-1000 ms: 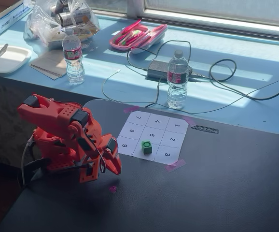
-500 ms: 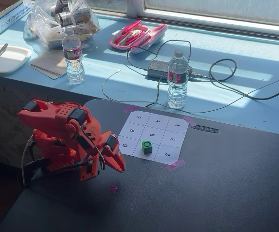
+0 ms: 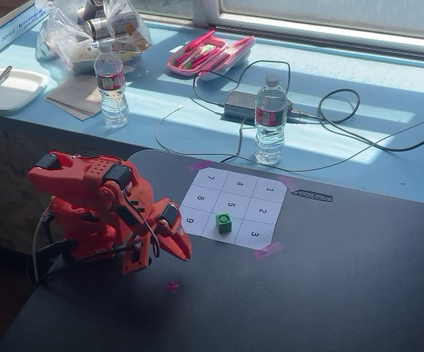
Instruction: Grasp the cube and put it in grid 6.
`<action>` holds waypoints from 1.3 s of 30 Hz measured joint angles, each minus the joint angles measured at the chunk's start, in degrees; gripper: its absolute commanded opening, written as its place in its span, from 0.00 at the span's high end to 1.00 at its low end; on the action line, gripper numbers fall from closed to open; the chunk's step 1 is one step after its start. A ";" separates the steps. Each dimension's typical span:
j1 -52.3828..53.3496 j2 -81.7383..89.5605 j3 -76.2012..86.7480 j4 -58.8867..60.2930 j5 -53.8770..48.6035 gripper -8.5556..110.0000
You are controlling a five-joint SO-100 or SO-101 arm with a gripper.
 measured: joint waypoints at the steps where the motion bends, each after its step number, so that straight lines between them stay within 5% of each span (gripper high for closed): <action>1: 0.00 0.00 0.00 0.00 0.00 0.91; 39: 0.00 0.00 0.00 0.00 0.00 0.93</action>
